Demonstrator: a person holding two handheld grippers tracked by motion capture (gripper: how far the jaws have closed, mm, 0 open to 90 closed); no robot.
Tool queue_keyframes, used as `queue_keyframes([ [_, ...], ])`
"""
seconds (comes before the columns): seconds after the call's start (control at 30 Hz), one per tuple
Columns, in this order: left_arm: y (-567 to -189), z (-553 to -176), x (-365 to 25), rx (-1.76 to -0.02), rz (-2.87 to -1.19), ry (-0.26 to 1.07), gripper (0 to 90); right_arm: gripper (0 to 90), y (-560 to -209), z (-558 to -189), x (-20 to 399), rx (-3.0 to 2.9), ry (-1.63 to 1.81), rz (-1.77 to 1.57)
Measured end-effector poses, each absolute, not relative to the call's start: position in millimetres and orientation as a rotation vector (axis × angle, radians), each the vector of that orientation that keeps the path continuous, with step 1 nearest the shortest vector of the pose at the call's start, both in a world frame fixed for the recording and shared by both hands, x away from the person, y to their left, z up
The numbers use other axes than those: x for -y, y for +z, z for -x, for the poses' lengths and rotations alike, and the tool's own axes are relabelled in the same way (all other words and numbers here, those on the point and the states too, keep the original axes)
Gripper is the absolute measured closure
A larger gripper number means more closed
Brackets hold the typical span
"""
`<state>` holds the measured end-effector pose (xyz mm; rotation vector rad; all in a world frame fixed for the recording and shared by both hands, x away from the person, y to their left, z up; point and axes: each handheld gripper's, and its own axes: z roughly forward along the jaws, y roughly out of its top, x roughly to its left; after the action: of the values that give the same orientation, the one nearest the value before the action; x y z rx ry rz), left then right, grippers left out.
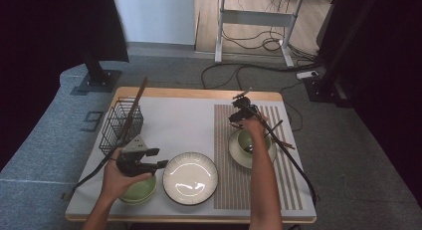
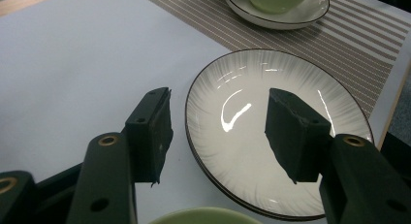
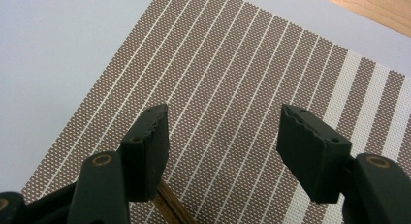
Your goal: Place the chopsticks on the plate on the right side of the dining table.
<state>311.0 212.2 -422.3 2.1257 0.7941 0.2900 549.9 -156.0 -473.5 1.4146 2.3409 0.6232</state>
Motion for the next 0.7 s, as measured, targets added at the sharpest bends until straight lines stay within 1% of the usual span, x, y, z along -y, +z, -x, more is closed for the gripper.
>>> queue_keyframes([
  [0.7,-422.6,-310.4,-210.6,-0.792,-2.129,0.289,42.8,35.1,-475.4,-542.4,149.0,-2.430,0.615,-1.350],
])
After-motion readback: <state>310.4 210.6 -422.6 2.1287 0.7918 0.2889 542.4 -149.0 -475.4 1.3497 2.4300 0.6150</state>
